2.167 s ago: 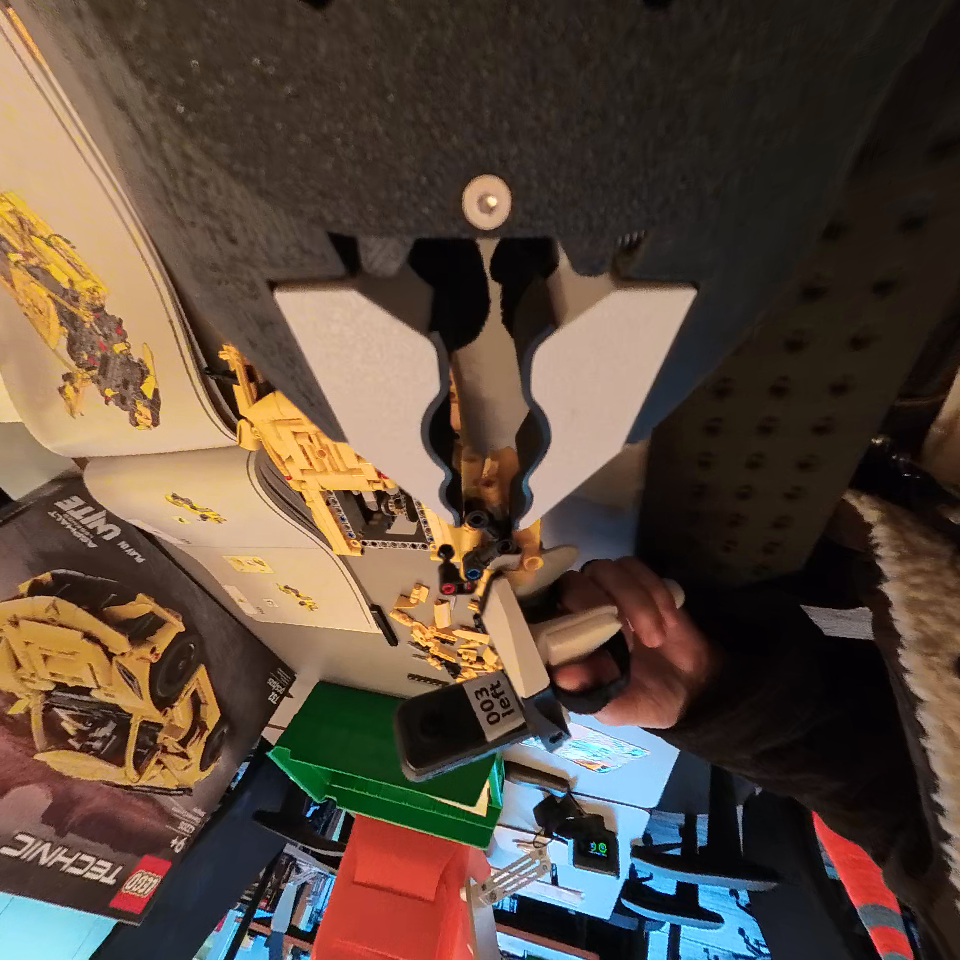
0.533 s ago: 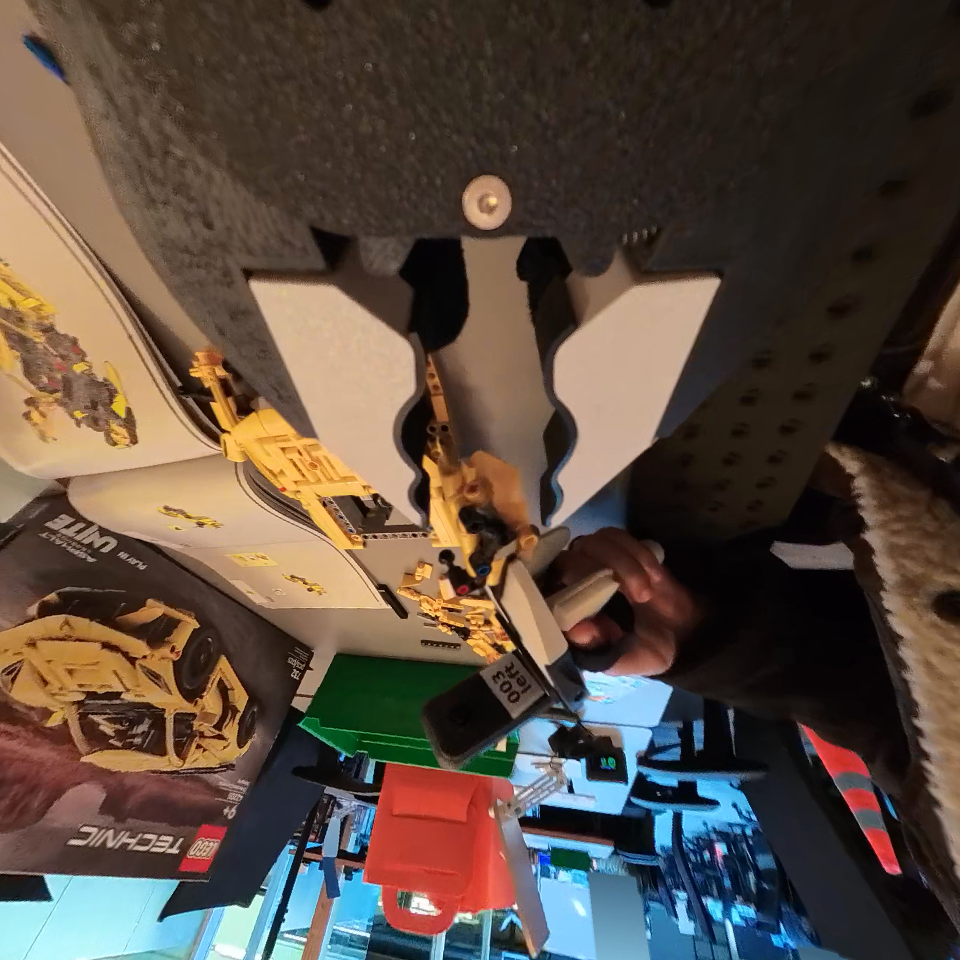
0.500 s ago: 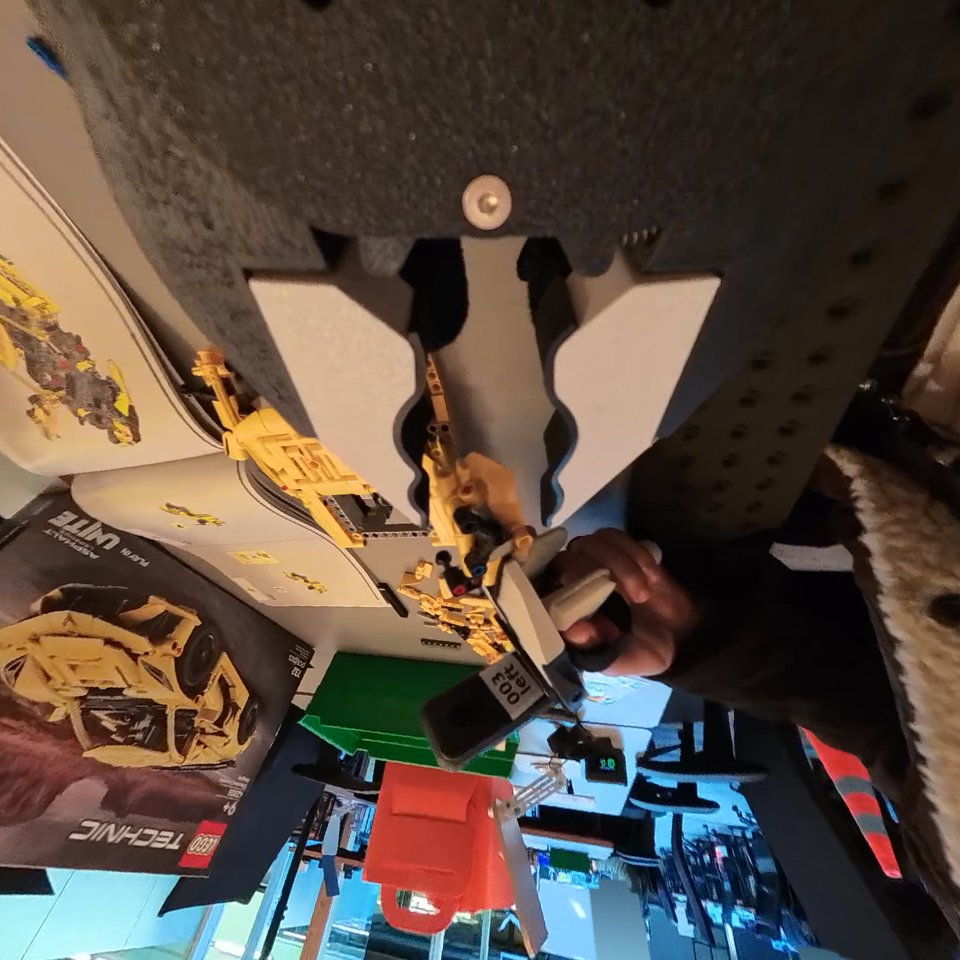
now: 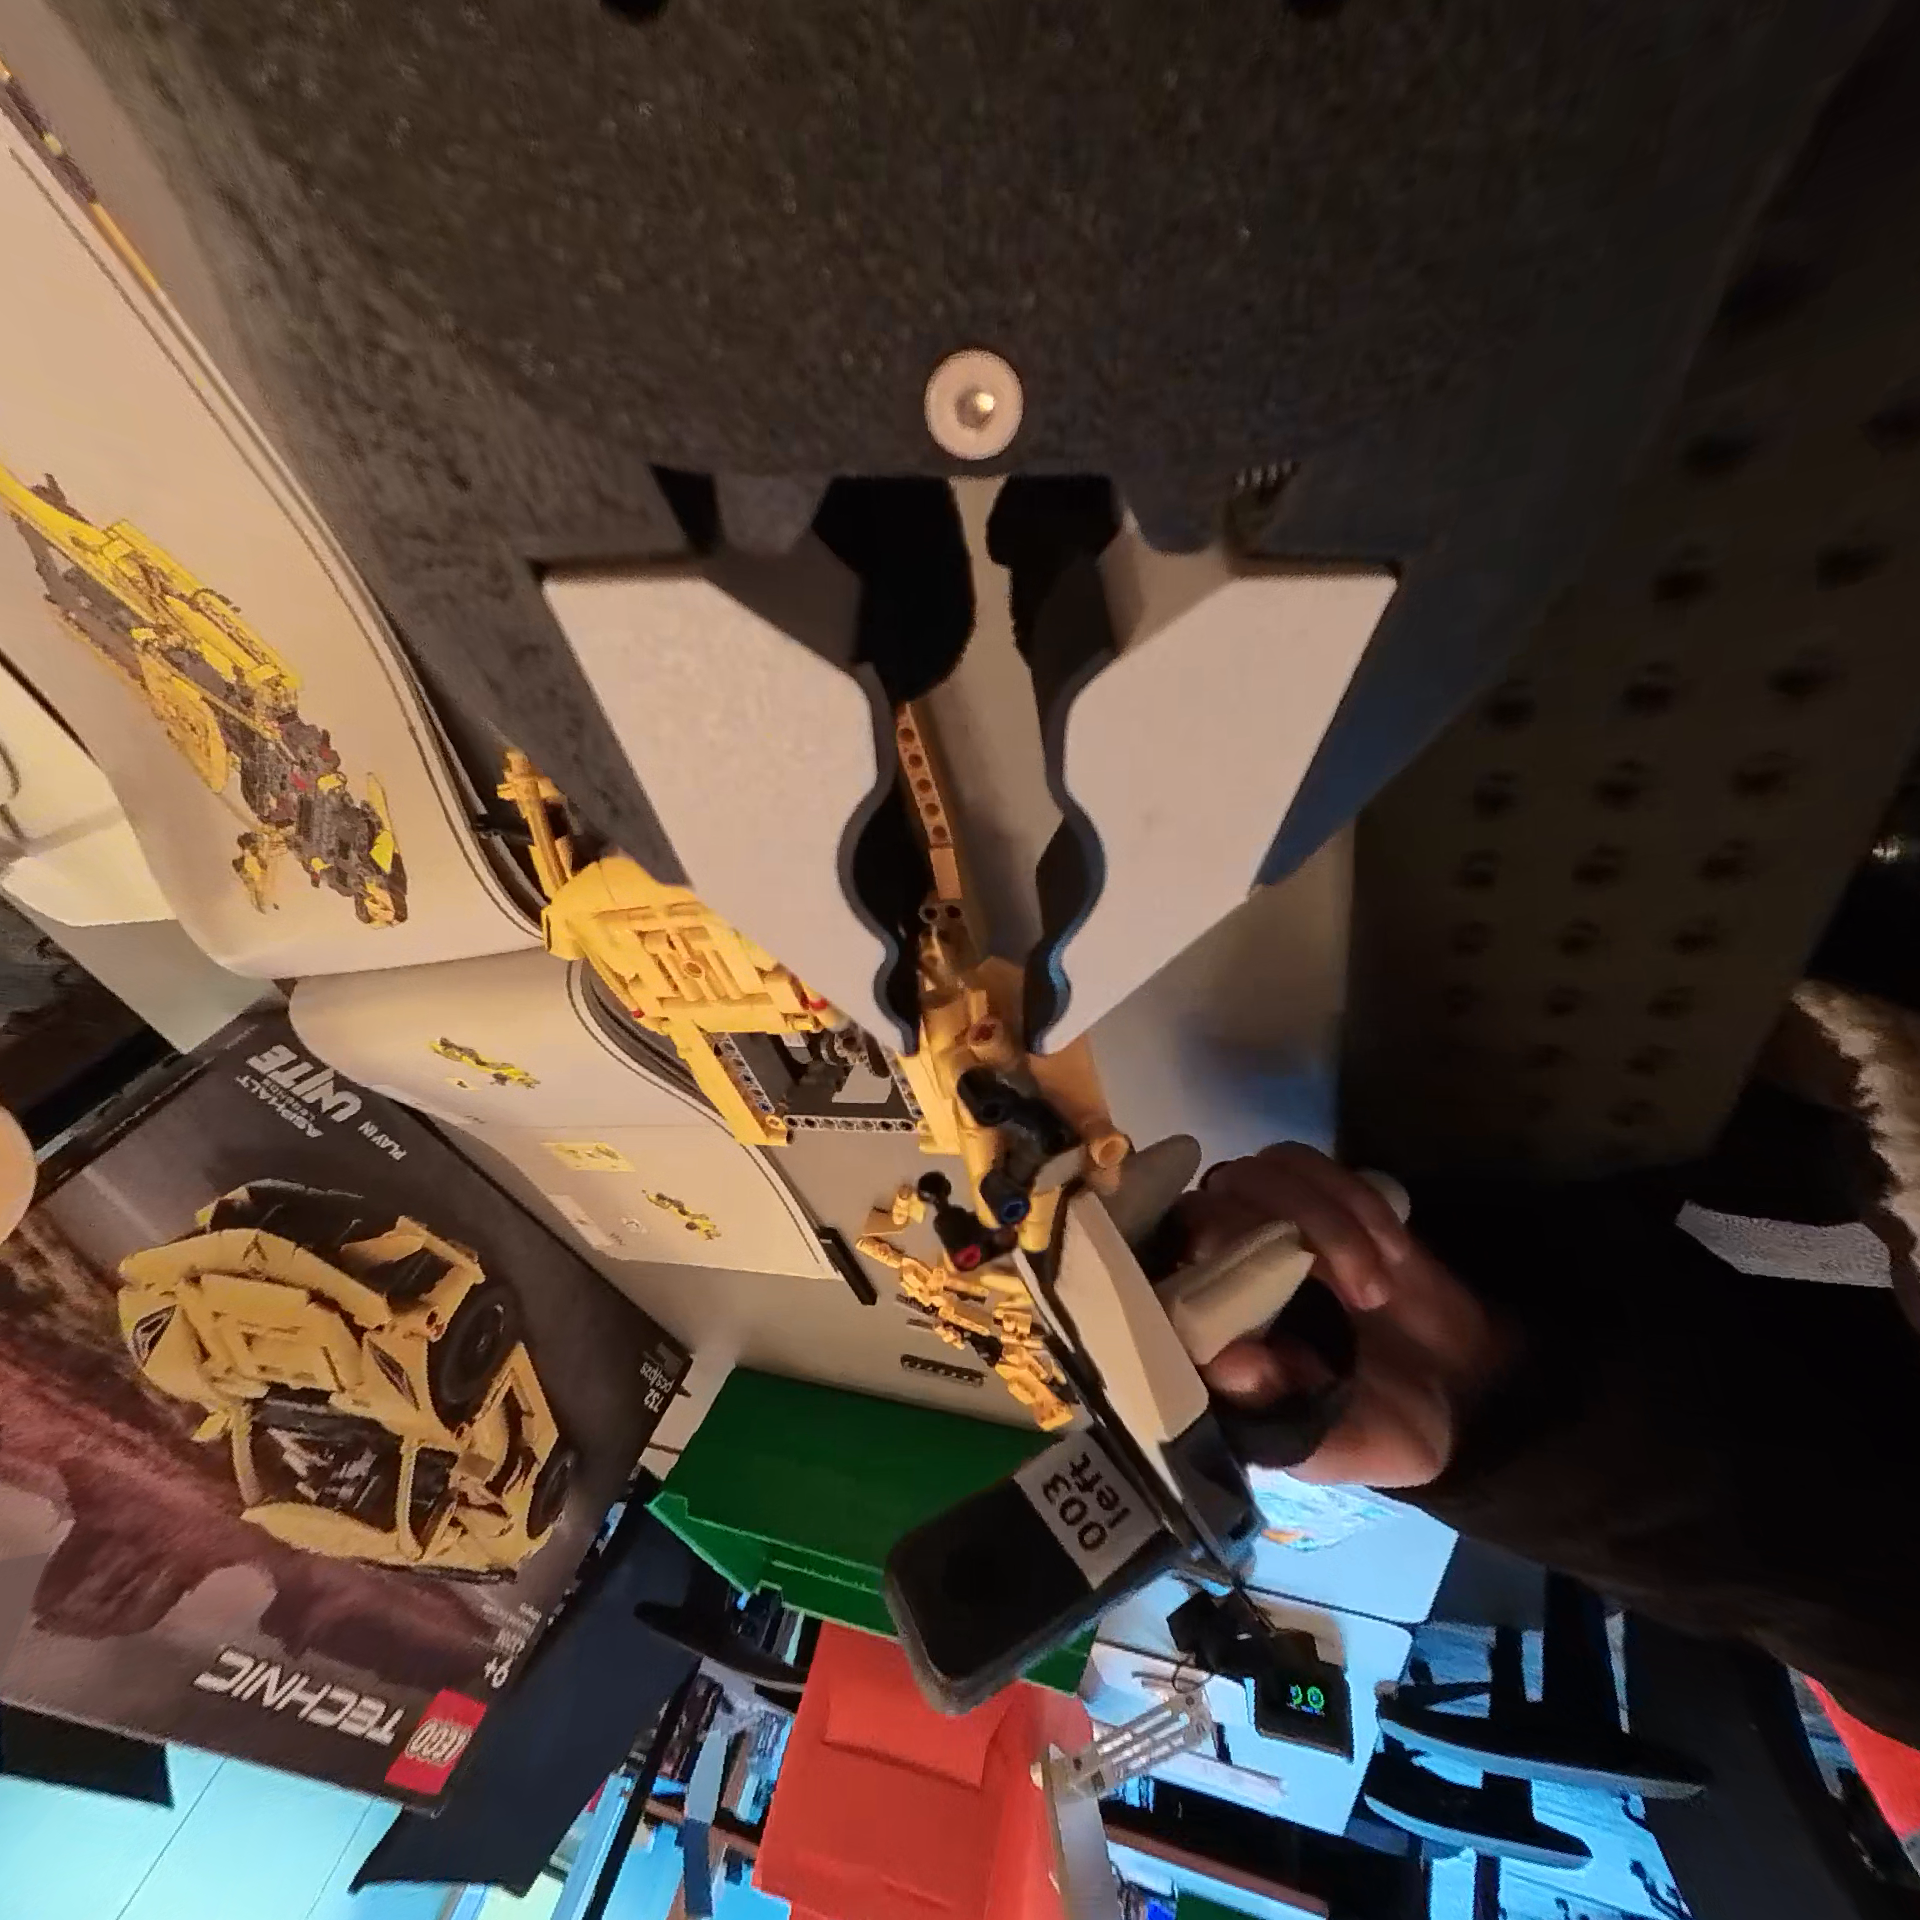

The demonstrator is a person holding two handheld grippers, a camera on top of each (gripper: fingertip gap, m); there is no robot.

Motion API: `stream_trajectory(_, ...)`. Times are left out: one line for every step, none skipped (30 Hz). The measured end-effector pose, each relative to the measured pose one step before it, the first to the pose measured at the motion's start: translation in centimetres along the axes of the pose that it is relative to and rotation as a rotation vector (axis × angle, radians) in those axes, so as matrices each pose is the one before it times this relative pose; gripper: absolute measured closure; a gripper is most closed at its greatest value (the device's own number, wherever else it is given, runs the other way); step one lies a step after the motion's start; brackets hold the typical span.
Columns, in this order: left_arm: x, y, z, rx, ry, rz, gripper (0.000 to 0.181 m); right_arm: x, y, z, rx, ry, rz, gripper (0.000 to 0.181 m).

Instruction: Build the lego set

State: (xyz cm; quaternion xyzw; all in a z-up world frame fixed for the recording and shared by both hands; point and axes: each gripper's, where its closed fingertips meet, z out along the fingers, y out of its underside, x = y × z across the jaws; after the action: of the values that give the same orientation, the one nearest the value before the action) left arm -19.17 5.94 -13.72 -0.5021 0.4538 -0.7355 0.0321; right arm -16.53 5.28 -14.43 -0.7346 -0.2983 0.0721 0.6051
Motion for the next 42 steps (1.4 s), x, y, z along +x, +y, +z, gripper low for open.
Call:
stream_trajectory(-0.073,-0.037,-0.029,0.0018,-0.0050,0.0014,0.166,0.037,0.078,0.063,-0.0077,-0.0013,0.0106,0.163)
stream_trajectory(-0.043,-0.055,-0.040,0.0033,-0.0016,-0.0013,0.166,0.080,-0.023,0.027,-0.0012,0.0035,0.0026,0.164)
stream_trajectory(-0.045,-0.034,-0.021,0.0031,-0.0009,-0.0035,0.166,0.058,-0.003,0.010,-0.0039,0.0053,-0.0051,0.164)
stream_trajectory(-0.057,-0.033,-0.029,0.0016,-0.0008,-0.0044,0.166,-0.016,0.089,0.011,-0.0076,0.0020,0.0071,0.165)
stream_trajectory(-0.042,-0.060,-0.045,0.0035,-0.0007,-0.0039,0.166,-0.069,0.177,0.009,-0.0160,-0.0065,0.0159,0.166)
stream_trajectory(-0.030,0.023,0.007,-0.0009,-0.0004,-0.0035,0.166,0.002,0.055,0.019,-0.0061,-0.0056,0.0142,0.166)
stream_trajectory(0.000,-0.029,-0.002,0.0015,0.0014,-0.0020,0.166,0.043,-0.061,-0.007,0.0075,-0.0015,0.0062,0.166)
stream_trajectory(-0.004,-0.022,-0.002,0.0004,0.0004,-0.0007,0.166,0.029,-0.050,0.014,0.0113,-0.0018,0.0087,0.165)
stream_trajectory(-0.018,0.021,0.001,-0.0021,-0.0008,-0.0005,0.166,0.020,-0.026,0.029,0.0131,-0.0051,0.0183,0.165)
stream_trajectory(-0.012,0.043,0.023,-0.0027,-0.0008,0.0003,0.166,0.032,0.004,0.015,0.0106,-0.0066,0.0232,0.164)
stream_trajectory(0.007,0.033,0.020,-0.0022,0.0000,0.0007,0.166,0.056,0.003,-0.020,0.0084,-0.0062,0.0241,0.162)
stream_trajectory(-0.014,0.014,-0.010,-0.0015,-0.0014,0.0003,0.166,-0.043,-0.110,-0.079,0.0144,-0.0124,0.0226,0.159)
stream_trajectory(-0.043,0.010,-0.008,-0.0012,-0.0033,0.0006,0.166,-0.129,-0.342,-0.144,0.0269,-0.0195,0.0239,0.153)
stream_trajectory(0.087,-0.050,-0.029,0.0028,0.0056,-0.0021,0.166,-0.090,-0.354,-0.193,0.0260,-0.0204,0.0232,0.149)
stream_trajectory(0.020,-0.060,-0.036,0.0038,0.0016,-0.0014,0.166,-0.031,-0.293,-0.240,0.0207,-0.0179,0.0250,0.147)
stream_trajectory(-0.017,-0.082,-0.050,0.0050,-0.0026,0.0030,0.166,-0.055,-0.278,-0.257,0.0198,-0.0204,0.0287,0.147)
stream_trajectory(0.067,-0.072,-0.044,0.0036,0.0012,0.0031,0.166,-0.060,-0.314,-0.237,0.0228,-0.0203,0.0325,0.147)
stream_trajectory(0.102,-0.062,-0.025,0.0035,0.0036,0.0037,0.166,0.026,-0.294,-0.193,0.0237,-0.0145,0.0335,0.147)
stream_trajectory(0.113,-0.076,-0.008,0.0037,0.0015,0.0082,0.166,0.034,-0.256,-0.162,0.0233,-0.0132,0.0333,0.147)
stream_trajectory(-0.016,-0.067,-0.002,0.0028,-0.0108,0.0198,0.166,0.003,-0.247,-0.119,0.0254,-0.0171,0.0365,0.147)
stream_trajectory(0.001,-0.047,-0.007,0.0013,-0.0140,0.0324,0.166,0.032,-0.216,-0.092,0.0254,-0.0174,0.0405,0.147)
stream_trajectory(0.166,-0.052,0.019,0.0008,-0.0054,0.0335,0.166,0.161,-0.118,-0.087,0.0203,-0.0122,0.0439,0.146)
stream_trajectory(0.241,-0.070,0.046,0.0022,-0.0011,0.0314,0.166,0.140,-0.072,-0.083,0.0174,-0.0145,0.0448,0.145)
stream_trajectory(0.209,-0.039,0.037,0.0003,-0.0020,0.0303,0.165,0.124,-0.032,-0.050,0.0117,-0.0144,0.0466,0.143)
stream_trajectory(0.159,-0.036,0.020,0.0000,-0.0045,0.0281,0.166,0.029,0.005,-0.015,0.0045,-0.0164,0.0408,0.140)
stream_trajectory(0.174,-0.088,0.010,0.0040,-0.0023,0.0267,0.165,-0.079,-0.098,0.021,0.0094,-0.0171,0.0330,0.139)
stream_trajectory(0.184,-0.142,-0.009,0.0074,-0.0009,0.0242,0.165,-0.193,-0.094,0.069,0.0120,-0.0192,0.0215,0.139)
stream_trajectory(0.168,-0.125,-0.014,0.0063,-0.0002,0.0220,0.166,-0.211,0.020,0.154,0.0043,-0.0172,0.0149,0.138)
stream_trajectory(0.112,-0.049,0.021,0.0022,-0.0024,0.0189,0.166,-0.170,0.160,0.190,-0.0035,-0.0124,0.0090,0.138)
stream_trajectory(0.081,0.045,0.033,-0.0022,-0.0019,0.0153,0.166,-0.092,0.283,0.209,-0.0111,-0.0052,0.0026,0.138)
stream_trajectory(0.077,0.086,0.064,-0.0052,0.0007,0.0083,0.165,0.015,0.322,0.171,-0.0163,0.0027,-0.0040,0.137)
stream_trajectory(0.018,0.096,0.051,-0.0053,-0.0019,0.0058,0.165,0.067,0.132,0.038,-0.0083,0.0093,-0.0108,0.137)
stream_trajectory(-0.015,0.104,0.030,-0.0056,-0.0030,0.0040,0.166,0.065,-0.159,-0.153,0.0064,0.0090,-0.0151,0.138)
stream_trajectory(0.035,0.104,0.027,-0.0057,0.0013,-0.0003,0.165,0.051,-0.460,-0.322,0.0244,0.0036,-0.0079,0.140)
stream_trajectory(0.101,0.023,0.010,-0.0017,0.0058,-0.0032,0.165,0.083,-0.675,-0.434,0.0375,0.0000,0.0068,0.140)
stream_trajectory(0.111,-0.061,-0.004,0.0034,0.0070,-0.0017,0.166,0.307,-0.743,-0.532,0.0408,0.0093,0.0155,0.141)
stream_trajectory(0.075,-0.034,-0.009,0.0028,0.0050,-0.0018,0.165,0.479,-0.784,-0.584,0.0431,0.0177,0.0132,0.141)
stream_trajectory(-0.030,0.036,0.019,-0.0018,0.0001,-0.0025,0.165,0.556,-0.840,-0.614,0.0465,0.0231,0.0113,0.141)
stream_trajectory(-0.128,0.121,0.047,-0.0068,-0.0053,-0.0025,0.165,0.540,-0.841,-0.606,0.0472,0.0212,0.0121,0.142)
stream_trajectory(-0.189,0.195,0.063,-0.0108,-0.0074,-0.0031,0.165,0.504,-0.801,-0.565,0.0455,0.0173,0.0165,0.143)
stream_trajectory(-0.211,0.222,0.069,-0.0125,-0.0080,-0.0054,0.166,0.447,-0.702,-0.492,0.0411,0.0127,0.0214,0.143)
stream_trajectory(-0.244,0.184,0.053,-0.0104,-0.0087,-0.0060,0.166,0.412,-0.590,-0.408,0.0354,0.0099,0.0252,0.143)
